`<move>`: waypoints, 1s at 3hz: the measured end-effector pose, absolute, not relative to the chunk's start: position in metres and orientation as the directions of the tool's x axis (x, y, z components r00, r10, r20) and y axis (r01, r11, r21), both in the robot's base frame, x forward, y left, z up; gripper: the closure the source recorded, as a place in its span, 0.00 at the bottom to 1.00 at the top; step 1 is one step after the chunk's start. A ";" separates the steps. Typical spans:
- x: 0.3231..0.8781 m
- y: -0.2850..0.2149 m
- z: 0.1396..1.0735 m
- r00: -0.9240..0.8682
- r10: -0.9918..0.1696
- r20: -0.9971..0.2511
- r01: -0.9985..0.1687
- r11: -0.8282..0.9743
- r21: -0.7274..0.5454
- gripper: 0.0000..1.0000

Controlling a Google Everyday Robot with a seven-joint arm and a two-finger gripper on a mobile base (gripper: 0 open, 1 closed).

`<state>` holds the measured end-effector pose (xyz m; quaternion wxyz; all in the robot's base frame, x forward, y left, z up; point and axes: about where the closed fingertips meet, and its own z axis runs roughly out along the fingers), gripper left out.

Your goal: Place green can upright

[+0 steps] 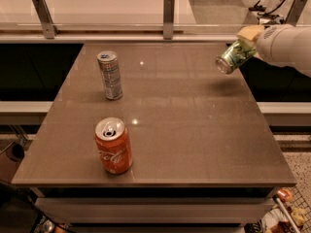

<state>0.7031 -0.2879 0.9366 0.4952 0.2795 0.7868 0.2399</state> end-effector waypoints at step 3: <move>0.688 -0.336 0.994 -0.074 0.659 -0.749 0.046 0.752 0.657 1.00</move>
Offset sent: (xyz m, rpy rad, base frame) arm -0.0193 -0.0320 0.0519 -0.0444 -0.3805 -0.1177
